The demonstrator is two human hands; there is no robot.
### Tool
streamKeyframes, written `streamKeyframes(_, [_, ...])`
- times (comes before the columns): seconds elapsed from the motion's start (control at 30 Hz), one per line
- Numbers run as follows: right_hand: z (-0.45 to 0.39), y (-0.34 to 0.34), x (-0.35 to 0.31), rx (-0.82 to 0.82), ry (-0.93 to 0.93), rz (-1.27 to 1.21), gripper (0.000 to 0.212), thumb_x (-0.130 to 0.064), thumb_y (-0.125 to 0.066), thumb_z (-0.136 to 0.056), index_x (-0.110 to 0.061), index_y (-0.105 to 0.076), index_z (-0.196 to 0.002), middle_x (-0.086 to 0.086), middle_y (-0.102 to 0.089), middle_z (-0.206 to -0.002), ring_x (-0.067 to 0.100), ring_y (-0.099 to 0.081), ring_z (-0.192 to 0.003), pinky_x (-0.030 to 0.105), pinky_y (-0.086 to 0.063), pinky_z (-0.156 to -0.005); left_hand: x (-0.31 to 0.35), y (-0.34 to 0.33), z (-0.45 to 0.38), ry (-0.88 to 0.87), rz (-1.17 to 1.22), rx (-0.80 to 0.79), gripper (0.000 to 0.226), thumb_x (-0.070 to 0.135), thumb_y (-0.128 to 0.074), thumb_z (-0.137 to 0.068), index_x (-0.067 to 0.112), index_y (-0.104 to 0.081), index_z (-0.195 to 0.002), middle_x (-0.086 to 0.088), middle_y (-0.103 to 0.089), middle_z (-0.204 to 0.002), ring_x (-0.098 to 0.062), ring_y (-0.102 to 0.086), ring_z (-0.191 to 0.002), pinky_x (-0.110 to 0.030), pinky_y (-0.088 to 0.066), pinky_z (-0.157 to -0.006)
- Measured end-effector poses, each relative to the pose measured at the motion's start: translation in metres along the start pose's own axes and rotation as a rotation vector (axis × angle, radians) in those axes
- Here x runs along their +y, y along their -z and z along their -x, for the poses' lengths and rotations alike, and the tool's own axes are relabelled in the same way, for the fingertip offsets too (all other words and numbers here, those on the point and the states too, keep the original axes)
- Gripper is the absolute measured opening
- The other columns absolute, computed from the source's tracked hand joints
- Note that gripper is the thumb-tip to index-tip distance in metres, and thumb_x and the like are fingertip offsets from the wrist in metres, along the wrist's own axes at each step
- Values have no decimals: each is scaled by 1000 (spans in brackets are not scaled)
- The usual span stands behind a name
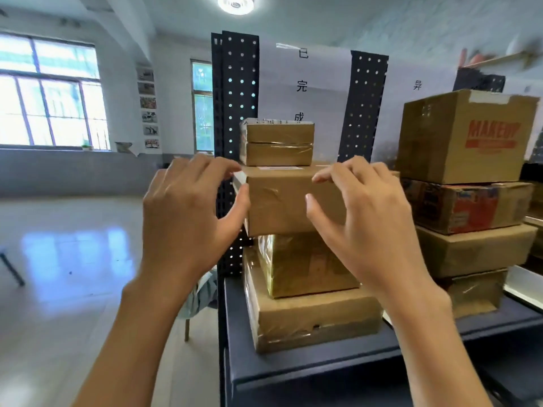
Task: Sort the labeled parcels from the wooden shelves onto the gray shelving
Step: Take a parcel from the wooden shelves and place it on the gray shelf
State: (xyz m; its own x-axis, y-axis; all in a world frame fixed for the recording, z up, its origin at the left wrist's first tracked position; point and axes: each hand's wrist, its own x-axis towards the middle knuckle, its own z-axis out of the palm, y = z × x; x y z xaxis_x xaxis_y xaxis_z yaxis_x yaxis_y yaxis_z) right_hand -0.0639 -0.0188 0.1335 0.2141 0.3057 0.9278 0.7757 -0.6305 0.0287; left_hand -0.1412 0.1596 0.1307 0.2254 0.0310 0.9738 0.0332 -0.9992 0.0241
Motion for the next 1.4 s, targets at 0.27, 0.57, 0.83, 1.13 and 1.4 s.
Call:
streamKeyframes(0.27, [99,46,-68,-151,36,-109,18,-24,-69,-83,-14,-63,-96,5,-59,-90,26,-53,-82,37,-41,-69,31,98,103,69,-260,-241,19,26,-62,-80,10,-67,-90,-7,-69,-82,-31,-63,-71,-35,-49,-65])
streamKeyframes(0.57, [183,83,-174,-357,68,-348,20,-24,-69,-81,-12,-65,-97,8,-61,-91,29,-56,-84,41,-45,-72,51,235,199,224,-480,-460,24,31,-54,-81,14,-69,-88,-3,-67,-76,-28,-62,-66,-34,-47,-60])
streamKeyframes(0.83, [195,98,-298,-362,173,-558,18,-24,-72,-79,-14,-67,-93,5,-62,-88,29,-59,-83,41,-48,-74,7,360,233,380,-709,-471,20,23,-75,-76,11,-70,-91,-8,-69,-79,-28,-64,-67,-36,-50,-60])
streamKeyframes(1.13, [175,96,-492,-323,324,-723,20,-25,-76,-77,-15,-68,-91,4,-64,-87,28,-60,-80,36,-48,-70,-84,516,258,485,-893,-371,21,26,-75,-78,11,-71,-91,-7,-70,-80,-22,-65,-66,-31,-51,-59])
streamKeyframes(1.4, [170,97,-691,-361,337,-940,21,-30,-68,-86,-15,-67,-100,6,-66,-100,28,-60,-95,42,-51,-83,-176,690,288,525,-1089,-321,21,24,-75,-78,12,-71,-95,-6,-69,-82,-24,-65,-70,-25,-42,-63])
